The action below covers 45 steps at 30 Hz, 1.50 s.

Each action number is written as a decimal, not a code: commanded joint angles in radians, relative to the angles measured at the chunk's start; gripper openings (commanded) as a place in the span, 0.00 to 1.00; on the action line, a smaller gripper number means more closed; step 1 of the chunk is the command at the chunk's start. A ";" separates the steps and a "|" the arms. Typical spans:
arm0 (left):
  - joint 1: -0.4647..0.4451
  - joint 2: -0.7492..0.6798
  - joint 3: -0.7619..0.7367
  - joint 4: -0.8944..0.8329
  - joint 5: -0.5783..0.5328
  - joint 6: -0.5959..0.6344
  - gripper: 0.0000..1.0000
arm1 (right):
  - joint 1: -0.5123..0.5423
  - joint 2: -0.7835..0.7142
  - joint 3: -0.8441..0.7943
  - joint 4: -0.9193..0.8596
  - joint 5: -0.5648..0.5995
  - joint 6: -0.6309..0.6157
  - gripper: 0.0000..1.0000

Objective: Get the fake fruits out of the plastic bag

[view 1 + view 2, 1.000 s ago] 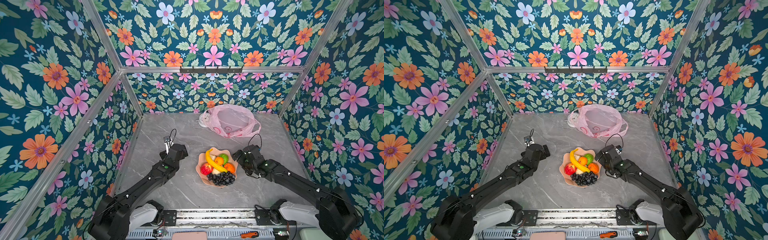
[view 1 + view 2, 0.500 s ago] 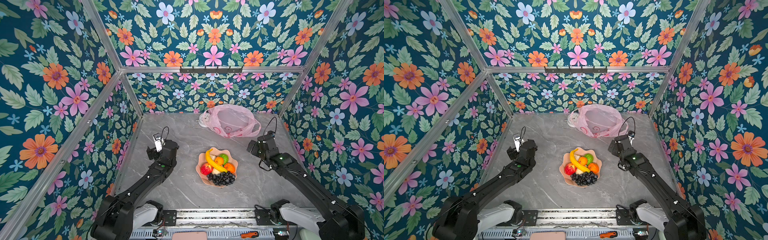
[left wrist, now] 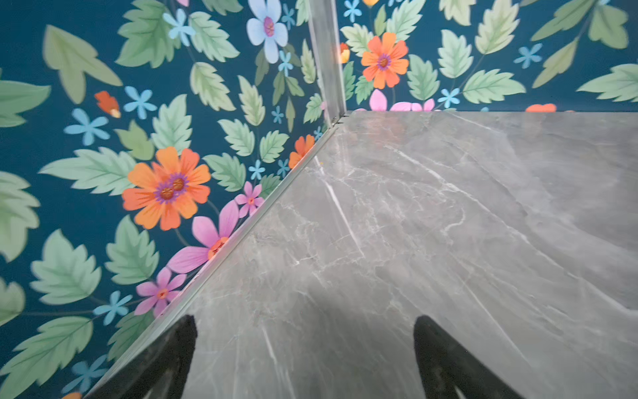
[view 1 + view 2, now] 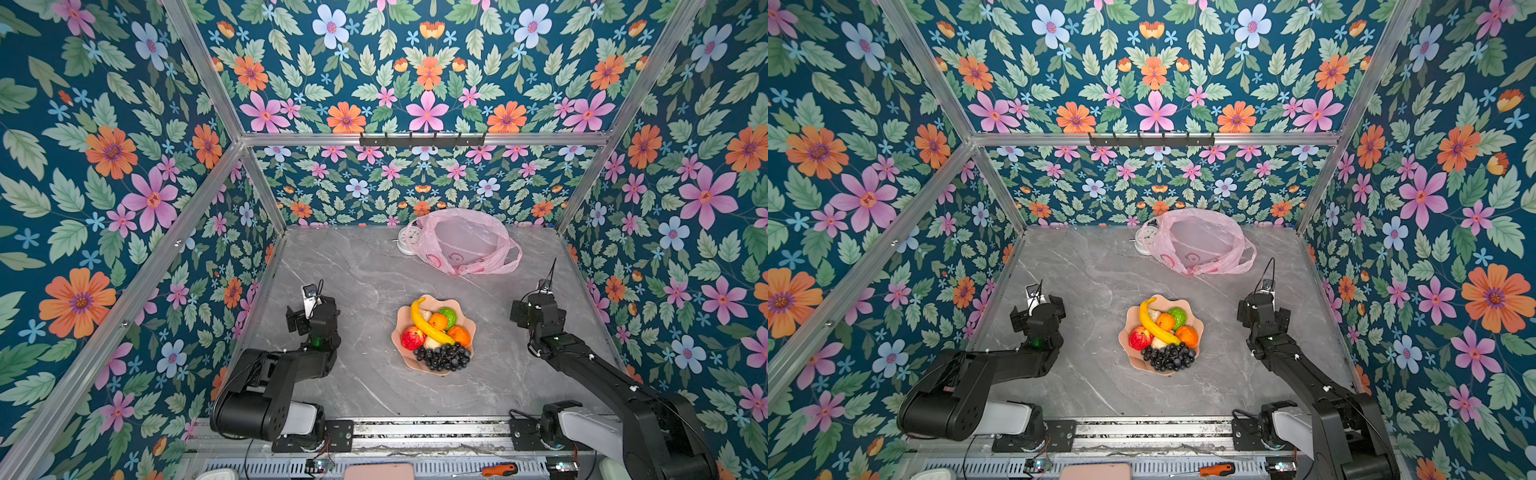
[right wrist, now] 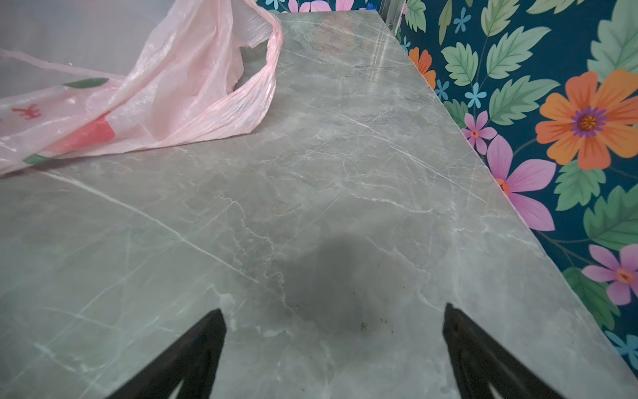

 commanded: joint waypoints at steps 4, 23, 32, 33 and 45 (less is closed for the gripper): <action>0.030 0.145 -0.013 0.377 0.205 0.087 1.00 | -0.010 0.089 -0.038 0.296 -0.095 -0.119 0.99; 0.182 0.174 0.000 0.324 0.476 -0.031 1.00 | -0.181 0.294 -0.093 0.666 -0.438 -0.114 0.99; 0.179 0.177 0.000 0.324 0.472 -0.026 1.00 | -0.181 0.299 -0.098 0.686 -0.406 -0.102 0.99; 0.179 0.177 0.001 0.324 0.471 -0.026 1.00 | -0.182 0.298 -0.097 0.685 -0.406 -0.102 0.99; 0.178 0.178 0.001 0.324 0.470 -0.026 1.00 | -0.182 0.298 -0.099 0.686 -0.406 -0.102 0.99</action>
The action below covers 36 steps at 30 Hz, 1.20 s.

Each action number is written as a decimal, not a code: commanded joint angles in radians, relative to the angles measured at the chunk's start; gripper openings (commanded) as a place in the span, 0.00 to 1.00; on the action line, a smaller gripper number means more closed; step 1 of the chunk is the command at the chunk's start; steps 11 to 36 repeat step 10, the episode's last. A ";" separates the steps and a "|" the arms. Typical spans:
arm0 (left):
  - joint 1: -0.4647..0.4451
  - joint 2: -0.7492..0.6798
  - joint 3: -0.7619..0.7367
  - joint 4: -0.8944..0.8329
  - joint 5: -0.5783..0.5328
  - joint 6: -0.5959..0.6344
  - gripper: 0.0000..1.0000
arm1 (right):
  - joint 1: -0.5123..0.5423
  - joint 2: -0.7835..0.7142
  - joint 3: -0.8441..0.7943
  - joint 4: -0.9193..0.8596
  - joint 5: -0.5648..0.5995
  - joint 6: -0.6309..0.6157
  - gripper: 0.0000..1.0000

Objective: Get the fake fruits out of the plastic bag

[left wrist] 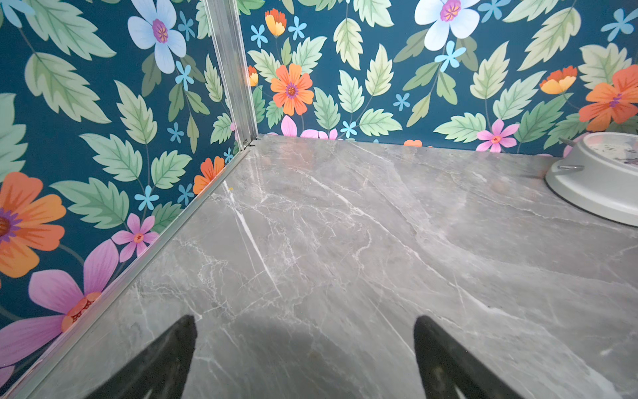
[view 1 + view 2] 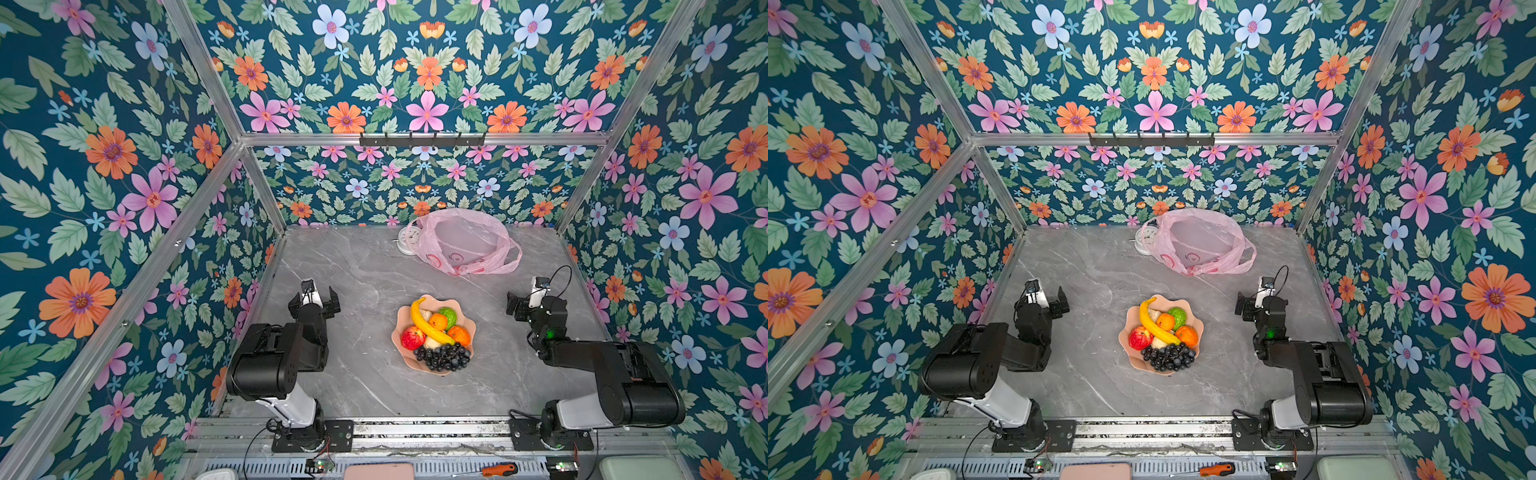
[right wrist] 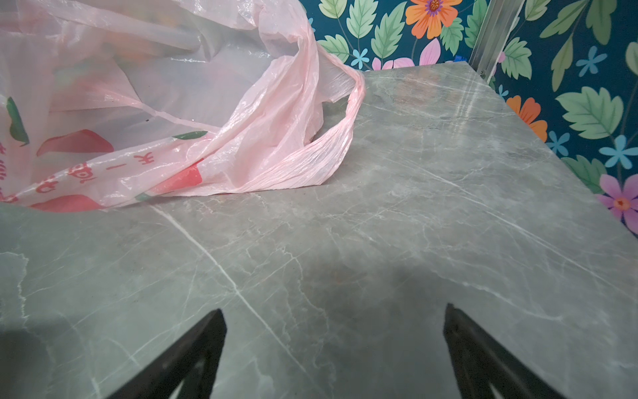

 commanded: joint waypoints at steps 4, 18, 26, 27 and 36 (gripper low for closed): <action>-0.002 0.002 0.011 0.015 0.002 0.007 1.00 | 0.000 -0.001 0.000 0.035 0.010 0.004 0.99; -0.002 0.001 0.005 0.026 0.002 0.008 1.00 | 0.000 0.000 0.000 0.035 0.010 0.004 0.99; -0.002 0.001 0.005 0.026 0.002 0.008 1.00 | 0.000 0.000 0.000 0.035 0.010 0.004 0.99; -0.002 0.001 0.005 0.026 0.002 0.008 1.00 | 0.000 0.000 0.000 0.035 0.010 0.004 0.99; -0.002 0.001 0.005 0.026 0.002 0.008 1.00 | 0.000 0.000 0.000 0.035 0.010 0.004 0.99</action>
